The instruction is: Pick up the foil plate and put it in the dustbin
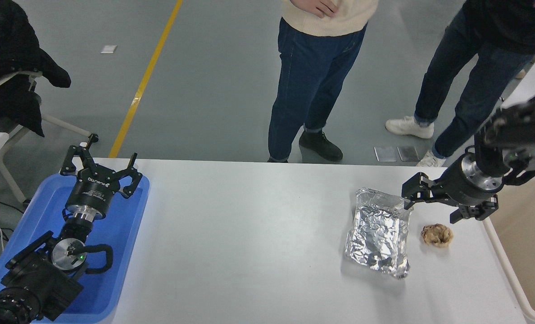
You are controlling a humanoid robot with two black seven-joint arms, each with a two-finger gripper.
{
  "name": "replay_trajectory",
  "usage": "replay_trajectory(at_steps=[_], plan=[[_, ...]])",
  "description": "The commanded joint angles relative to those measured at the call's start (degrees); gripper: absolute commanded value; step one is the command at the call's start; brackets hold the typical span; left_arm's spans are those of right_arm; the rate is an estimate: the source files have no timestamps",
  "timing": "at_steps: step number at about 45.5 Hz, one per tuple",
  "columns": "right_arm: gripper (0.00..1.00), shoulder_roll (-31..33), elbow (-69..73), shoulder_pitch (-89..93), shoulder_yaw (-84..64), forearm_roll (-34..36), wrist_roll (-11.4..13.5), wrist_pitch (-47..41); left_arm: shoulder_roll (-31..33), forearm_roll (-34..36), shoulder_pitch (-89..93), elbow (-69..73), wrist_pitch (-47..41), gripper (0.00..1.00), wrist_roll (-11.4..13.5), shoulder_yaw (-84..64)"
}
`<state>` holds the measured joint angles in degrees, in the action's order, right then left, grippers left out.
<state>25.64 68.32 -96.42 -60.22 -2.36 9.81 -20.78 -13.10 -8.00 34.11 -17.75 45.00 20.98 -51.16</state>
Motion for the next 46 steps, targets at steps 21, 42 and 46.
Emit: replay_trajectory(at_steps=[21, 42, 46], plan=[[1.0, -10.43, -13.82, 21.01, 8.63, 0.25, 0.12, 8.57, 0.0, 0.0, 0.0, 0.0, 0.0, 1.0, 0.02, 0.01], [0.98, -12.54, -22.87, 28.3, 8.63, -3.09, 0.21, 8.57, 0.0, 0.0, 0.0, 0.0, 0.0, 1.0, 0.02, 0.01], [0.95, -12.81, -24.81, 29.18, 8.63, -3.09, 0.21, 8.65, 0.0, 0.0, 0.0, 0.0, 0.0, 1.0, -0.06, 0.01]])
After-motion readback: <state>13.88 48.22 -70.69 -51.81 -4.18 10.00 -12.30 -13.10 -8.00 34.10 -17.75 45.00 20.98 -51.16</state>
